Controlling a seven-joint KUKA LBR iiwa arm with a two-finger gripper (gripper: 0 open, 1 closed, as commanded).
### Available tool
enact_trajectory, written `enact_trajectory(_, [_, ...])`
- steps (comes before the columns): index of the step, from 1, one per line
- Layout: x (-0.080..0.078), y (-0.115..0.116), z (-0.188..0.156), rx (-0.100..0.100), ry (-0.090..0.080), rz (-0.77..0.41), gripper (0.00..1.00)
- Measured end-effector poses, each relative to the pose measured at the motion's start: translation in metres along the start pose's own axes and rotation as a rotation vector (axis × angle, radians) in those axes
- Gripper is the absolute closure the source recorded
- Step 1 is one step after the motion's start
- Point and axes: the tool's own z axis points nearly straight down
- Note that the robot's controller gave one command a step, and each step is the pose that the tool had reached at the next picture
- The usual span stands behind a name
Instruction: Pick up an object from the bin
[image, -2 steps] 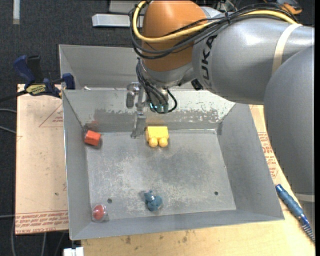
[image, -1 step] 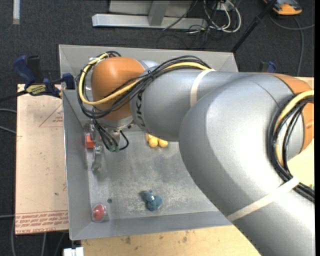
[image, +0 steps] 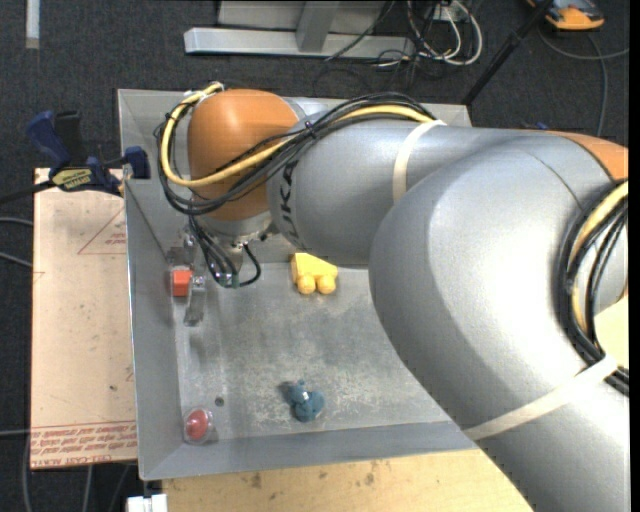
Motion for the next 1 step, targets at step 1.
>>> enact_trajectory(1, [-0.0043, -0.0001, 0.0016, 0.001, 0.003, 0.067, 0.00])
